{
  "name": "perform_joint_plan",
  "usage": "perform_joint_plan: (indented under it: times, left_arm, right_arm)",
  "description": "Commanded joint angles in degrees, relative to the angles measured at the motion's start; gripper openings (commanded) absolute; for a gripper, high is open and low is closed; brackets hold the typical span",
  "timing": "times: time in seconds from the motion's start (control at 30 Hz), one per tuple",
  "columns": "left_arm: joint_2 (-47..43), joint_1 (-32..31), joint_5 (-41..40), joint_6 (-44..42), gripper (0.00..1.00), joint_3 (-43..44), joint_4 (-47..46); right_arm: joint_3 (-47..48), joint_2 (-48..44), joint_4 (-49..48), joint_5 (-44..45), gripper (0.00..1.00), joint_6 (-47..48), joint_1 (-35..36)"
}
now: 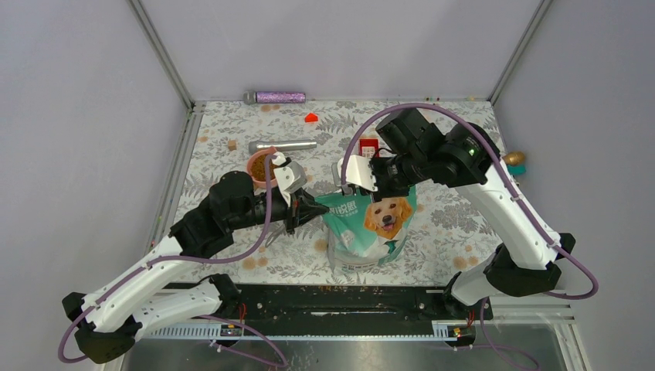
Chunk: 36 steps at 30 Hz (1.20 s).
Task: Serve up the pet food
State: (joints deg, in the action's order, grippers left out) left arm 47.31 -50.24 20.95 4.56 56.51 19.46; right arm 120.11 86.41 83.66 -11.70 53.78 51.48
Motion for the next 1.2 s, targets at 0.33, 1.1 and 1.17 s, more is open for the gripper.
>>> perform_joint_plan:
  times: [0.33, 1.1, 1.17]
  left_arm:
    - [-3.39, 0.28, 0.51, -1.31, 0.0, 2.16, -5.32]
    - [-4.17, 0.29, 1.99, -2.18, 0.0, 1.78, -4.93]
    - [-4.12, 0.31, 2.21, -2.35, 0.0, 1.74, -4.92]
  right_arm:
    - [-0.2, -2.05, 6.22, 8.54, 0.0, 3.73, -4.8]
    - [-1.94, -5.74, 4.87, 10.98, 0.31, 5.72, -8.39]
    - [-3.46, -5.73, 6.38, 10.37, 0.03, 7.03, -8.69]
